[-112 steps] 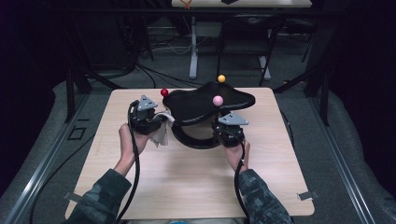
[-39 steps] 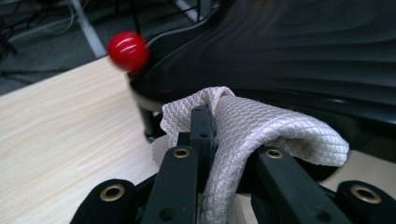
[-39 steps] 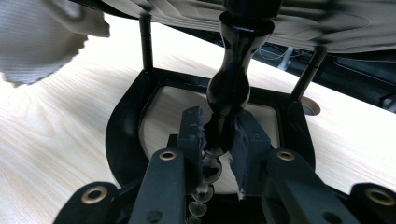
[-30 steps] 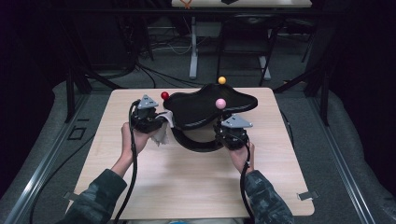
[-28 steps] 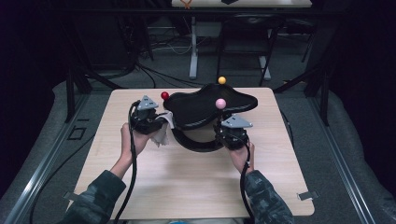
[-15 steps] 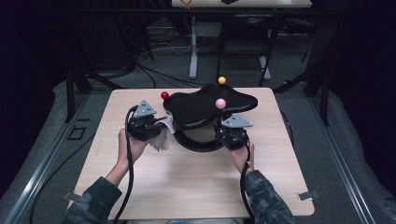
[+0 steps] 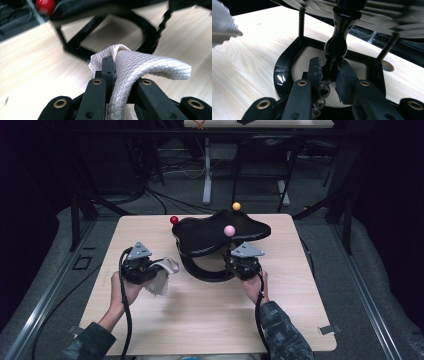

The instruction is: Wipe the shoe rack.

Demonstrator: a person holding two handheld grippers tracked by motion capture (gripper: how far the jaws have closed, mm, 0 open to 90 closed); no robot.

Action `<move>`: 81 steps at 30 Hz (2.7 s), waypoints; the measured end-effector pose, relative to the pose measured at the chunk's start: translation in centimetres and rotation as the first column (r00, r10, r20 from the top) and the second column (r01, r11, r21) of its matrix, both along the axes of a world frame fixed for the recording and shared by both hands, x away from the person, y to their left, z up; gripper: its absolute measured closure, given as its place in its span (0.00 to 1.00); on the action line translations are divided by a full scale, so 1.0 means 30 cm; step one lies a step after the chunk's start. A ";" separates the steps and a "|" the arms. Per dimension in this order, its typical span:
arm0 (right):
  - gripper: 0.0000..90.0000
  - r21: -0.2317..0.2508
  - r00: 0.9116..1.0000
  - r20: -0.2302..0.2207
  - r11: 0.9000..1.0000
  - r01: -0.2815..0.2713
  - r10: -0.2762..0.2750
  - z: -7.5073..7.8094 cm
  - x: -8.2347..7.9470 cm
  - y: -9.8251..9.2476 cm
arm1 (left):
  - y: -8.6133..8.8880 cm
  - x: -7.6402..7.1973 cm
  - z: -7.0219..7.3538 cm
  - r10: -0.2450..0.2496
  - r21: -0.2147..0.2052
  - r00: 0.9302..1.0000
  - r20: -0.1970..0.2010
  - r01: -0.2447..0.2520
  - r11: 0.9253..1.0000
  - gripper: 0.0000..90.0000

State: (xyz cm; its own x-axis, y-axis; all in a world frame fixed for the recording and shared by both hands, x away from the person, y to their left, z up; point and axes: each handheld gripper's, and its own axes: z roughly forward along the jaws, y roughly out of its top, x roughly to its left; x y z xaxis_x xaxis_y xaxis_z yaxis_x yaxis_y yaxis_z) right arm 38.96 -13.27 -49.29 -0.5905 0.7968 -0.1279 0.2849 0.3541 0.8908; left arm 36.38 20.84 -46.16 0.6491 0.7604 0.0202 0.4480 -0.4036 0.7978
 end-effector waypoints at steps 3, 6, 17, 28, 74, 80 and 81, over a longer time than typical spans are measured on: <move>0.84 0.004 1.000 0.010 1.000 -0.015 0.015 -0.003 0.002 0.011 | 0.042 -0.003 -0.034 0.029 0.003 0.999 -0.024 -0.029 1.000 0.92; 0.84 0.003 1.000 0.007 1.000 -0.030 0.030 -0.003 -0.001 0.021 | 0.077 -0.008 -0.063 0.052 0.009 0.998 -0.039 -0.052 0.999 0.92; 0.84 -0.007 0.997 0.027 0.998 -0.067 0.067 -0.006 -0.021 0.071 | 0.142 -0.010 -0.120 0.111 0.014 0.992 -0.064 -0.111 0.994 0.92; 0.84 -0.007 0.990 0.027 0.991 -0.136 0.136 -0.007 -0.048 0.128 | 0.156 -0.001 -0.154 0.142 0.015 0.988 -0.053 -0.142 0.990 0.92; 0.84 0.006 0.987 0.031 0.987 -0.159 0.159 0.010 -0.146 0.117 | 0.040 0.222 -0.329 0.287 -0.123 0.957 0.030 -0.282 0.952 0.92; 0.84 -0.002 0.986 0.028 0.986 -0.167 0.167 0.012 -0.192 0.110 | 0.008 0.226 -0.346 0.278 -0.120 0.960 0.035 -0.272 0.955 0.92; 0.83 -0.002 0.985 0.027 0.986 -0.168 0.168 0.013 -0.197 0.109 | 0.001 0.228 -0.350 0.278 -0.115 0.960 0.036 -0.273 0.955 0.92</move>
State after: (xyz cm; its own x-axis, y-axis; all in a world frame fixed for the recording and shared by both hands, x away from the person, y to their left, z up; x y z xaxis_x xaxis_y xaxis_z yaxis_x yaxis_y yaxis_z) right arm 33.05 -10.01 -48.91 -0.7121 0.6869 -0.1453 0.1975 0.3946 0.8974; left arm 43.22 20.86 -56.66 0.4144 0.9091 -0.0434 0.4868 -0.1811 0.8545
